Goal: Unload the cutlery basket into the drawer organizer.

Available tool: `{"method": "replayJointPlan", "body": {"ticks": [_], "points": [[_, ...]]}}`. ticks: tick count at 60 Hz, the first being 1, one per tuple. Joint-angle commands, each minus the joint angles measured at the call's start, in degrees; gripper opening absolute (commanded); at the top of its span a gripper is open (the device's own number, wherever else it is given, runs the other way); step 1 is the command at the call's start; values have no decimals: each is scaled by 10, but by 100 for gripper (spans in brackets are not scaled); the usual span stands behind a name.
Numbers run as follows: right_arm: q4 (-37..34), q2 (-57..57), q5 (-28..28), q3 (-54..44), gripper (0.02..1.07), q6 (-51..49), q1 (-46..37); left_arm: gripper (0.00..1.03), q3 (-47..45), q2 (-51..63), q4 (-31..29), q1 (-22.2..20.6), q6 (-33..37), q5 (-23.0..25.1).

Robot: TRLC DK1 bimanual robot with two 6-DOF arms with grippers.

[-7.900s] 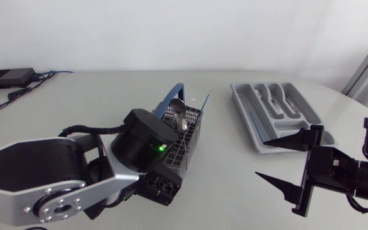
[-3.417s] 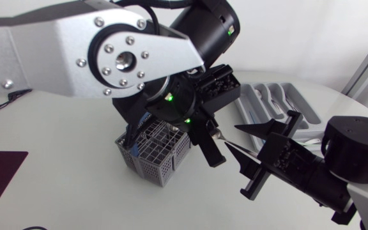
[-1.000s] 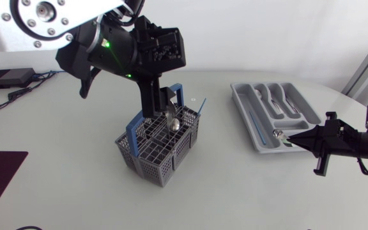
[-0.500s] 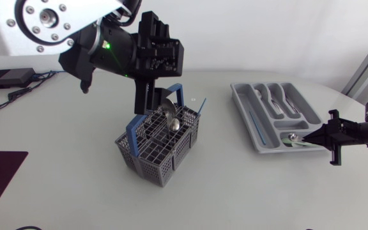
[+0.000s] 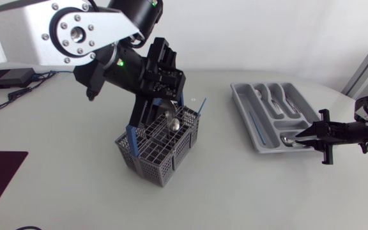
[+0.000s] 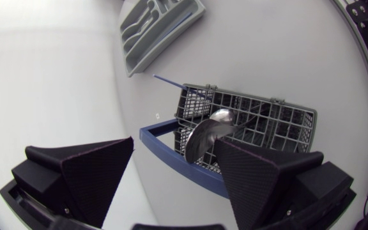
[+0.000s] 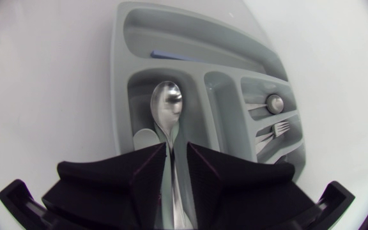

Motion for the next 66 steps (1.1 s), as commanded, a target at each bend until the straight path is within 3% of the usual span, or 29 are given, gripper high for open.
{"method": "replayJointPlan", "body": {"ticks": [1,6,7,16,34,49,66], "points": [[2,-25,-6,-27,59,6,-6,97,15,13,-10,1,28,-4],[2,-54,-8,-47,101,25,-6,96,25,19,-25,-1,37,-4],[2,-63,-12,-54,103,30,-6,94,25,21,-26,-2,40,-4],[2,-129,-47,-120,103,32,-5,84,32,28,-42,-7,47,-4],[3,-255,-96,-254,103,32,8,51,47,51,-59,-8,53,-4],[6,-281,-104,-290,103,30,9,14,50,59,-66,-7,51,-4],[11,-289,-105,-303,103,32,9,7,54,57,-79,-5,50,-10]]}}
